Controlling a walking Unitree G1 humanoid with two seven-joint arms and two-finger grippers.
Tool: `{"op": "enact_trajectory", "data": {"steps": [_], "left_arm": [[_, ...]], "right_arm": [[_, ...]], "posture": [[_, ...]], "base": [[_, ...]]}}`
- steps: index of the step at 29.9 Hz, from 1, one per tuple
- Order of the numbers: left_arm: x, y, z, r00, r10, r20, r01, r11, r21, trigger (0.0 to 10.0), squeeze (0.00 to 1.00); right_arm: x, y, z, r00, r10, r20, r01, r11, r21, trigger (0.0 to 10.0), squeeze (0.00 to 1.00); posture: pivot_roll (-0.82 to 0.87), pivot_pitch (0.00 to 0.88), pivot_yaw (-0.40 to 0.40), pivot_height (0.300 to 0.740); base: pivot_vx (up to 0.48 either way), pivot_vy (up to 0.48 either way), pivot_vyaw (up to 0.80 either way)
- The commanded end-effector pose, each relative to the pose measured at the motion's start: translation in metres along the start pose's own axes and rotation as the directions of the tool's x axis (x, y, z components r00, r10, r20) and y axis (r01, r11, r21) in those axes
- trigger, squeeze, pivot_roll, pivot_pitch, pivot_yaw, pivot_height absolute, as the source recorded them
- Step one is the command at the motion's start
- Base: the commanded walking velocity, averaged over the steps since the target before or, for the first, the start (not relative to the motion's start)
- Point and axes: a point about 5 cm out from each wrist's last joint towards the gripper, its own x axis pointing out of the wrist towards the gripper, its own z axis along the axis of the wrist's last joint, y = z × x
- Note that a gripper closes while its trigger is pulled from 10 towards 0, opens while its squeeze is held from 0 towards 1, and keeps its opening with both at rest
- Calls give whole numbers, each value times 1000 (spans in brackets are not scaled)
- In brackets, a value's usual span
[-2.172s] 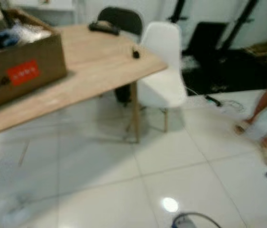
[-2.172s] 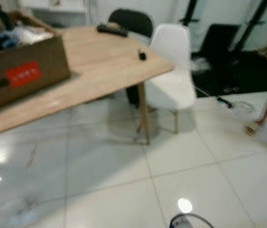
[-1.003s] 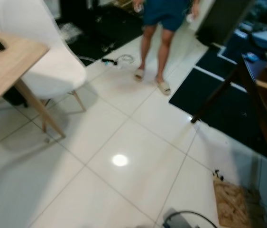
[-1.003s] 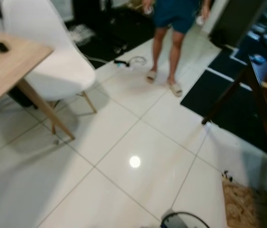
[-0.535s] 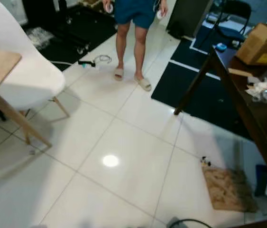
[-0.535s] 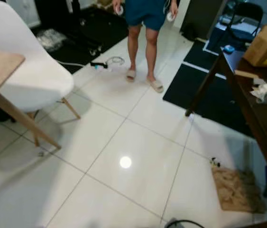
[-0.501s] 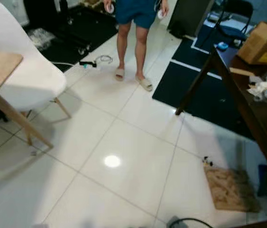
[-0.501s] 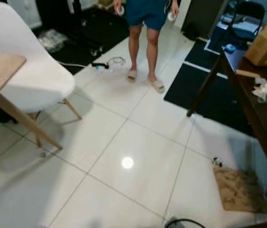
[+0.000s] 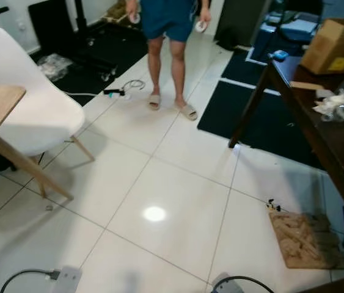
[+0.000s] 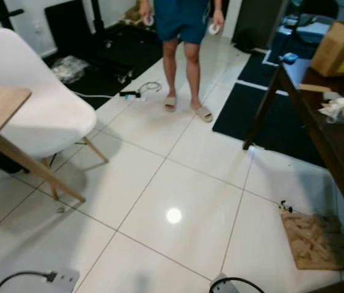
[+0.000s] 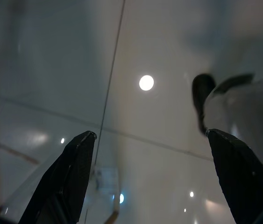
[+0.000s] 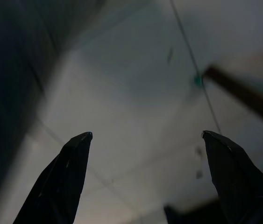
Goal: Picking trash to rubbish bin
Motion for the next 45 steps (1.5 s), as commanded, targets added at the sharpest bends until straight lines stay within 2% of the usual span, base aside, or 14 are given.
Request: {"op": "enact_trajectory", "data": {"steps": [1, 2, 3, 4, 7, 9, 13, 16, 20, 25, 29, 34, 36, 45], "left_arm": [[-1, -9, -8, 999, -17, -31, 17, 1000, 2, 10000, 0], [-1, -14, -9, 999, -21, -35, 20, 1000, -12, 10000, 0], [-1, -14, -9, 999, -21, -35, 20, 1000, -12, 10000, 0], [-2, -21, -17, 998, -25, -58, 23, 999, -45, 10000, 0], [-3, -25, -23, 997, -25, -77, 20, 998, -65, 10000, 0], [-6, -28, -37, 993, -27, -112, 16, 996, -93, 10000, 0], [-9, -29, -49, 990, -27, -137, 13, 995, -104, 10000, 0], [-11, -22, -56, 988, -21, -151, 10, 997, -74, 10000, 0], [-11, -9, -57, 989, -7, -150, 4, 1000, -21, 10000, 0], [-10, 2, -50, 991, -7, -134, 15, 998, 58, 10000, 0], [-7, 15, -33, 995, -26, -98, 45, 979, 198, 10000, 0], [-4, 16, -21, 996, -42, -75, 59, 967, 249, 10000, 0], [-2, 14, -7, 997, -61, -50, 73, 954, 291, 10000, 0], [2, -5, 15, 994, -111, -2, 106, 941, 321, 10000, 0]], "right_arm": [[-1, -8, -13, 999, -10, -42, 9, 999, -31, 10000, 0], [-2, -14, -17, 998, -19, -53, 16, 999, -49, 10000, 0], [-2, -14, -17, 998, -19, -53, 16, 999, -49, 10000, 0], [-4, -26, -20, 998, -39, -59, 35, 997, -70, 10000, 0], [-6, -34, -20, 997, -54, -55, 49, 996, -78, 10000, 0], [-7, -43, -14, 997, -72, -41, 69, 994, -79, 10000, 0], [-7, -47, -4, 996, -87, -13, 86, 994, -66, 10000, 0], [-6, -41, 15, 996, -77, 37, 79, 996, -43, 10000, 0], [-3, -24, 22, 997, -52, 55, 51, 999, 6, 10000, 0], [0, -7, 19, 999, -26, 48, 23, 997, 77, 10000, 0], [1, 14, 13, 1000, -2, 31, -4, 978, 207, 10000, 0], [2, 22, 9, 1000, 6, 26, -12, 965, 260, 10000, 0], [2, 28, 4, 1000, 13, 14, -16, 953, 302, 10000, 0], [1, 22, -10, 1000, 2, -22, 4, 961, 277, 10000, 0]], "posture": [[67, 86, -148, 740], [67, 86, -192, 740], [67, 86, -192, 740], [70, 93, -210, 740], [78, 95, -219, 740], [87, 97, -213, 740], [100, 103, -205, 740], [140, 111, -149, 740], [166, 117, -68, 740], [174, 124, 7, 740], [155, 126, 110, 740], [141, 126, 139, 740], [126, 126, 143, 740], [116, 131, 103, 740]], "base": [[0, 0, 0], [0, 0, 0], [0, 0, 0], [0, 0, 0], [0, 0, 0], [0, 0, 0], [0, 0, 0], [0, 0, 0], [0, 0, 0], [0, 0, 0], [0, 0, 0], [0, 0, 0], [0, 0, 0], [0, 0, 0]]}}
